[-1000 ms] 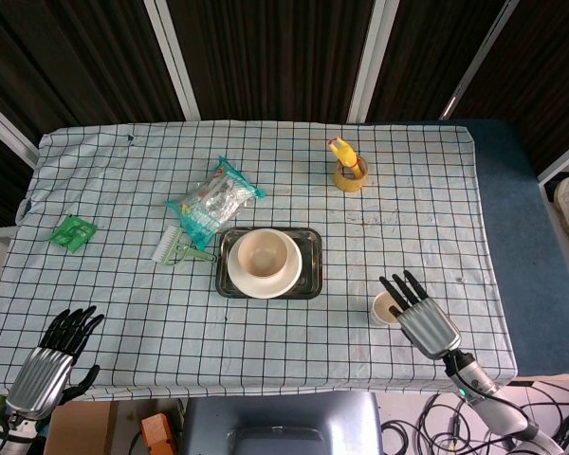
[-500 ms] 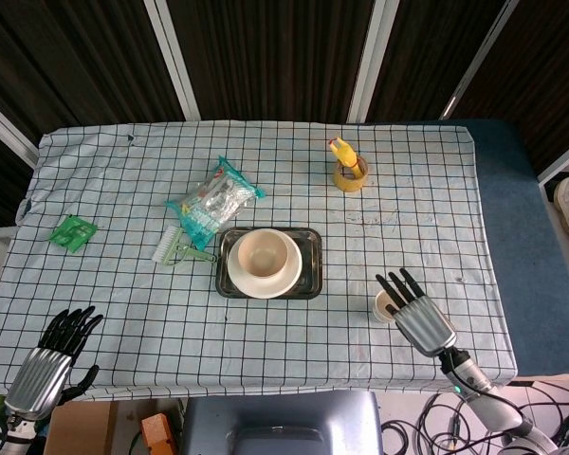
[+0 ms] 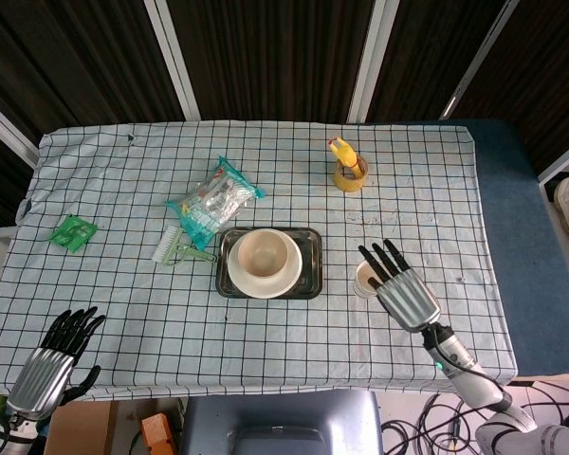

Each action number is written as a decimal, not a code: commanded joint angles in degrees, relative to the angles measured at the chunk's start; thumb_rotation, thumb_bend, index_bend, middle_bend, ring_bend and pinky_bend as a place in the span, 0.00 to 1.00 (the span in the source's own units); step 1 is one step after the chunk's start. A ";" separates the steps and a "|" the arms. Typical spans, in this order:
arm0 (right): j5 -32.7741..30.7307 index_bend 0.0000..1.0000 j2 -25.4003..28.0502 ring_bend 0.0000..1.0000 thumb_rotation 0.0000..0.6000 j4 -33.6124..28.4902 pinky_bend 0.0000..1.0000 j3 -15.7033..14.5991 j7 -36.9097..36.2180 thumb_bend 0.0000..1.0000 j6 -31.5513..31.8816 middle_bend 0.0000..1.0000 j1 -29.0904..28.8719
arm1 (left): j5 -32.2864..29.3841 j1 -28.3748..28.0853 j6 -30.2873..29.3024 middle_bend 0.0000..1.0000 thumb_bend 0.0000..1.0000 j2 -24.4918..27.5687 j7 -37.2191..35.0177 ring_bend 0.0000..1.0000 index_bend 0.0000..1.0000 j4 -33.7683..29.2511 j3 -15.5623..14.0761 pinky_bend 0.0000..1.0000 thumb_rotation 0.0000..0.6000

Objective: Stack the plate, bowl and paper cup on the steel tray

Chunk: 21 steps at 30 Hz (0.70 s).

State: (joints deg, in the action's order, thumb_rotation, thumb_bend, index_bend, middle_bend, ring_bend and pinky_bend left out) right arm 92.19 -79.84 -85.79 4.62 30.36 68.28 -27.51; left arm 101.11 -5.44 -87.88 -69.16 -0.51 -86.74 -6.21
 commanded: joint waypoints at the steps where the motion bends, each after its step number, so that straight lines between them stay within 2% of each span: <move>1: -4.33 0.63 -3.62 0.00 1.00 -2.06 0.00 5.27 4.48 0.45 -3.51 0.00 -4.46 | -0.07 -0.02 0.08 0.00 0.38 -0.03 0.09 0.00 0.00 -0.03 0.01 0.01 1.00; 3: -6.92 0.63 -6.75 0.00 1.00 -1.57 0.00 7.88 6.66 0.46 -4.86 0.00 -6.82 | -0.15 0.00 0.00 0.00 0.38 0.04 0.00 0.00 0.00 -0.07 0.07 0.01 1.00; 6: -9.02 0.64 -10.95 0.00 1.00 0.17 0.00 9.95 9.54 0.46 -5.53 0.01 -9.48 | -0.32 0.16 -0.47 0.00 0.38 0.23 -0.44 0.00 0.00 -0.05 0.22 0.01 1.00; 17: -14.46 0.66 -25.76 0.00 1.00 10.34 0.00 14.32 14.02 0.47 -6.16 0.02 -17.85 | -0.76 0.15 -0.77 0.00 0.38 0.77 -2.07 0.00 0.00 0.34 0.46 0.01 1.00; 21: -15.62 0.66 -29.51 0.00 1.00 13.47 0.00 15.02 14.06 0.47 -5.94 0.03 -19.97 | -0.89 0.25 -0.96 0.00 0.38 0.90 -2.57 0.00 0.00 0.51 0.49 0.01 1.00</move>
State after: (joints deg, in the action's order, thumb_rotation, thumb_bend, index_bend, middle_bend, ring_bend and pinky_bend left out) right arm 77.44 -107.95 -73.63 19.01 44.13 62.34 -46.30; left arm 100.22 -5.20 -88.80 -68.28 -3.03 -86.26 -5.72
